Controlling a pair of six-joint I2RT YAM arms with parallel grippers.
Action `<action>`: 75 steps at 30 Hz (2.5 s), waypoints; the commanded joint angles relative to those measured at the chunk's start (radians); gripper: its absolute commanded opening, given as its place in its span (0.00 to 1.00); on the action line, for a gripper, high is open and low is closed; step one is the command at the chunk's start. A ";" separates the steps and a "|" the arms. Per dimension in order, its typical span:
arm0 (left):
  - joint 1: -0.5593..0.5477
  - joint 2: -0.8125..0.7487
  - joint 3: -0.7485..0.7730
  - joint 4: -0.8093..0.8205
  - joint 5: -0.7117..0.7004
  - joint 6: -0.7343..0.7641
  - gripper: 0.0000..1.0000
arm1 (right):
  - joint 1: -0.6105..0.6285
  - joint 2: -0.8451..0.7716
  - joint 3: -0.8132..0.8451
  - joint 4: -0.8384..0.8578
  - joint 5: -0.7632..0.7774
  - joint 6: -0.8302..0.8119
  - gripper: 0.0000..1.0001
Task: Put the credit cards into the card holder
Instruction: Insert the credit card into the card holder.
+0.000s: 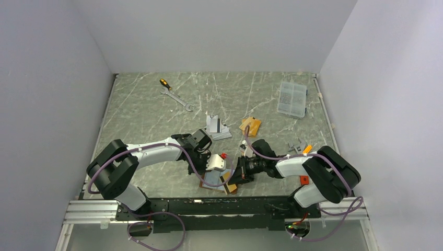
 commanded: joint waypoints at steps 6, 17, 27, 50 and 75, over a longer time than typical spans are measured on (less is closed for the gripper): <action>-0.021 0.057 -0.035 -0.051 0.002 -0.001 0.00 | 0.000 0.040 0.002 0.151 -0.025 0.019 0.00; -0.022 0.061 -0.028 -0.057 -0.001 -0.003 0.00 | -0.003 0.013 -0.003 0.145 -0.029 0.002 0.00; -0.022 0.070 -0.027 -0.058 -0.005 0.000 0.00 | -0.004 0.074 0.022 0.224 -0.036 -0.014 0.00; -0.027 0.077 -0.027 -0.060 -0.015 0.003 0.00 | -0.002 0.066 0.020 0.237 -0.055 -0.068 0.00; 0.033 -0.022 0.099 -0.212 0.003 0.032 0.00 | 0.009 -0.110 0.162 -0.170 0.090 -0.294 0.00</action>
